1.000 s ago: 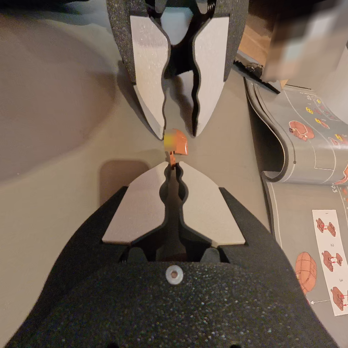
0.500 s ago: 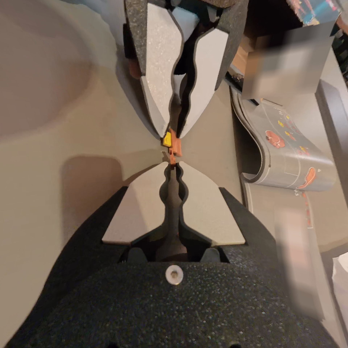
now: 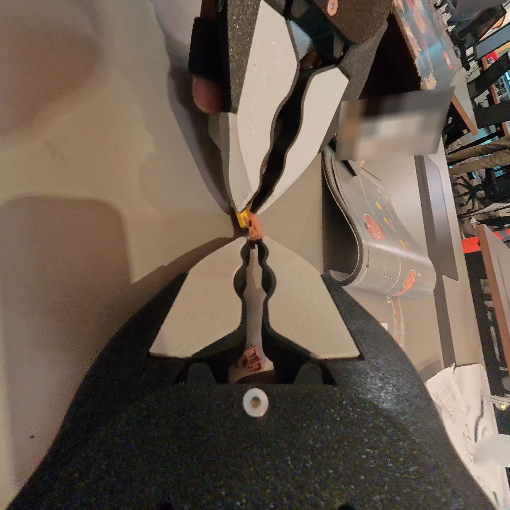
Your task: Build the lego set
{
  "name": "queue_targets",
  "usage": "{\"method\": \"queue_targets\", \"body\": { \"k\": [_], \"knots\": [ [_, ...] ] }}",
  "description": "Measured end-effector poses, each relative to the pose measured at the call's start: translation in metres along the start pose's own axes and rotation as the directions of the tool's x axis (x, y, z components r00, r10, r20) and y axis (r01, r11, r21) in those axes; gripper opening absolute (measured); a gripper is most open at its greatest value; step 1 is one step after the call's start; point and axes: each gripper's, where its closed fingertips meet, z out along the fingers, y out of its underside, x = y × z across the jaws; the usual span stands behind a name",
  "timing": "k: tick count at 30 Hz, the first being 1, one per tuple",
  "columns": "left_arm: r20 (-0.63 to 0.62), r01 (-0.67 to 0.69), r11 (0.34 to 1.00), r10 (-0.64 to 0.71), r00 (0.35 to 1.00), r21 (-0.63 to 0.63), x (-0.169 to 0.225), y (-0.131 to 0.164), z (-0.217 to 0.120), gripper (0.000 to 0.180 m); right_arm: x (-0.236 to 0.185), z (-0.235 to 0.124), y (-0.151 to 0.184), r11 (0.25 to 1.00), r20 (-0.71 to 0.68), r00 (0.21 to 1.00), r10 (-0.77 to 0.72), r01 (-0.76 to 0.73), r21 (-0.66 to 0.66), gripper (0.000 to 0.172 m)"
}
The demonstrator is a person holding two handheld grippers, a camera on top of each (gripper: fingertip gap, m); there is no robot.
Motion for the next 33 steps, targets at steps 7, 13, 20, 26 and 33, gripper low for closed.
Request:
{"method": "queue_targets", "body": {
  "k": [7,13,20,26,33],
  "knots": [
    [0.065,-0.060,0.997,0.063,0.996,-0.046,-0.005,0.005,0.001,0.016,0.002,0.001,0.001,1.000,-0.010,1.000,0.013,-0.013,-0.008,0.005],
    [0.140,-0.008,0.999,0.016,0.990,-0.051,-0.012,-0.001,-0.001,0.028,0.005,-0.001,0.006,0.992,0.019,0.992,0.128,-0.128,-0.016,0.005],
    [0.150,-0.027,0.992,0.045,0.988,-0.119,-0.008,0.006,0.010,0.028,0.006,-0.002,0.010,0.968,0.068,0.966,0.250,-0.249,-0.027,0.005],
    [0.147,-0.047,0.993,0.064,0.987,-0.113,-0.007,0.004,0.011,0.023,0.006,-0.003,0.012,0.968,0.083,0.964,0.253,-0.251,-0.027,0.005],
    [0.077,0.052,0.998,-0.050,0.996,-0.024,-0.006,-0.003,0.007,0.013,0.002,-0.007,0.011,0.978,0.107,0.972,0.208,-0.209,-0.002,0.005]
  ]
}}
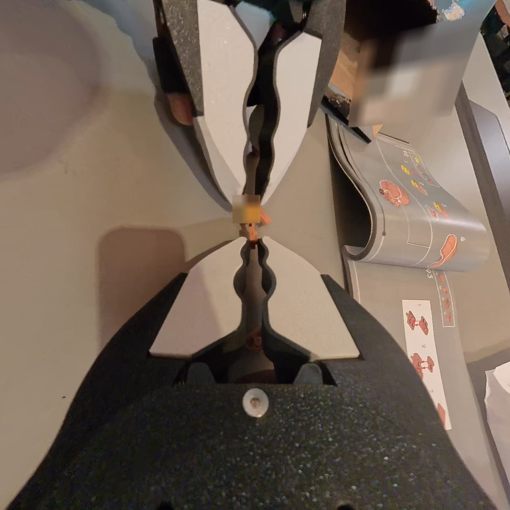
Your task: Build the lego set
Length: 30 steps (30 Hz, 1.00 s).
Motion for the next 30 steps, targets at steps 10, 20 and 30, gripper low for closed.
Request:
{"method": "queue_targets", "body": {
  "k": [10,20,30],
  "knots": [
    [-0.058,0.057,0.997,-0.054,0.997,0.044,0.001,-0.004,-0.002,0.009,0.005,0.004,-0.003,0.986,-0.101,0.981,-0.165,0.162,-0.033,0.005],
    [-0.070,0.030,0.999,-0.027,0.997,0.036,0.005,-0.003,-0.001,0.000,0.004,0.008,-0.007,0.980,-0.096,0.975,-0.198,0.197,-0.019,0.005],
    [0.118,-0.031,0.997,0.038,0.992,-0.064,-0.010,0.005,0.007,0.032,0.009,0.004,-0.001,0.980,-0.131,0.972,-0.197,0.192,-0.052,0.005]
  ]
}}
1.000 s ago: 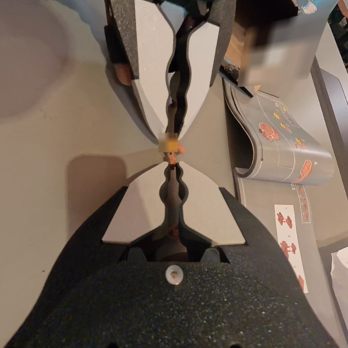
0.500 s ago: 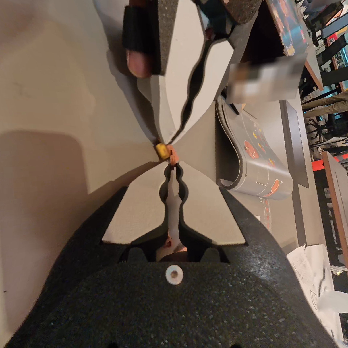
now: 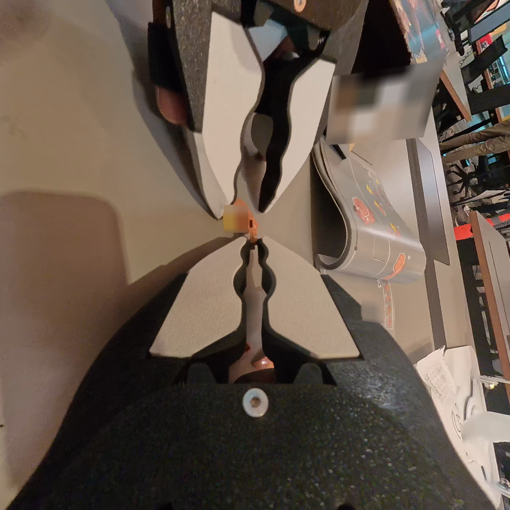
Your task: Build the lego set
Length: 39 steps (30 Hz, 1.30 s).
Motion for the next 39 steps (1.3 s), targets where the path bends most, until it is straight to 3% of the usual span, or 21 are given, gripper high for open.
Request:
{"method": "queue_targets", "body": {
  "k": [6,15,23,32,39],
  "knots": [
    [0.048,-0.065,0.998,0.065,0.997,-0.011,0.001,-0.003,0.003,0.019,0.002,-0.002,0.002,1.000,0.000,1.000,0.025,-0.025,0.010,0.005],
    [-0.093,0.121,0.988,-0.112,0.989,0.095,0.000,-0.012,-0.005,0.009,0.003,-0.010,0.004,0.995,0.014,0.996,0.089,-0.090,0.051,0.005],
    [-0.169,0.172,0.979,-0.153,0.974,0.105,0.002,-0.013,-0.007,0.000,0.000,-0.009,0.005,0.994,0.031,0.996,0.087,-0.089,0.059,0.005],
    [-0.123,0.111,0.990,-0.099,0.987,0.092,-0.002,-0.007,-0.009,0.005,-0.009,-0.015,0.008,0.998,0.028,0.998,-0.060,0.060,0.010,0.006],
    [-0.124,0.111,0.991,-0.101,0.987,0.078,-0.001,-0.005,-0.010,0.010,-0.019,-0.028,0.009,0.999,0.154,0.987,0.049,-0.048,-0.011,0.026]
  ]
}}
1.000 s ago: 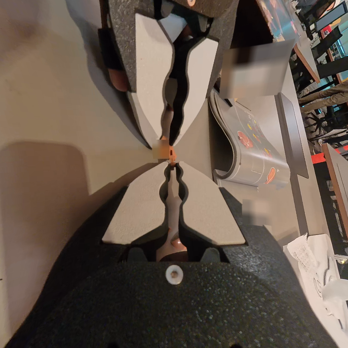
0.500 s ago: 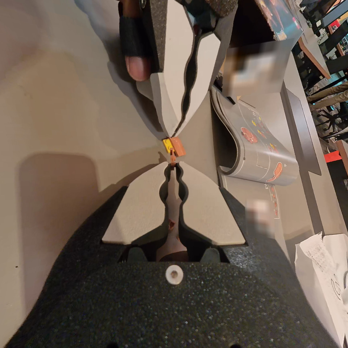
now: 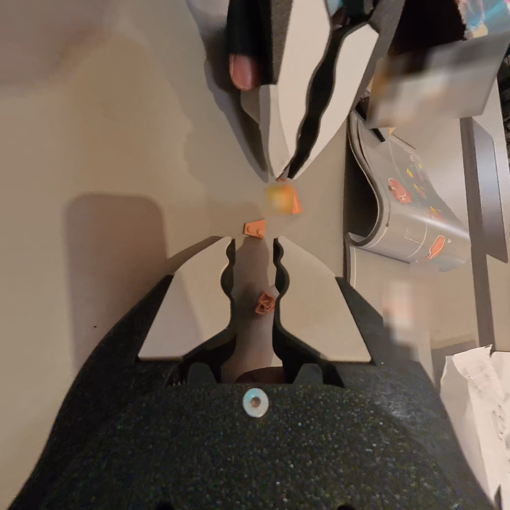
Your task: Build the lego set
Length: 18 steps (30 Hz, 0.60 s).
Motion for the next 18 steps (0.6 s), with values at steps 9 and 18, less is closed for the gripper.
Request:
{"method": "queue_targets", "body": {
  "k": [9,18],
  "knots": [
    [0.009,-0.012,1.000,0.012,1.000,-0.013,-0.002,0.003,-0.001,0.020,0.035,0.026,-0.009,0.988,0.016,0.988,0.152,-0.152,-0.011,0.029],
    [-0.016,-0.090,0.996,0.090,0.996,-0.024,0.002,0.008,-0.004,0.026,0.028,0.045,-0.011,0.981,0.185,0.965,0.185,-0.168,-0.100,0.019]
  ]
}}
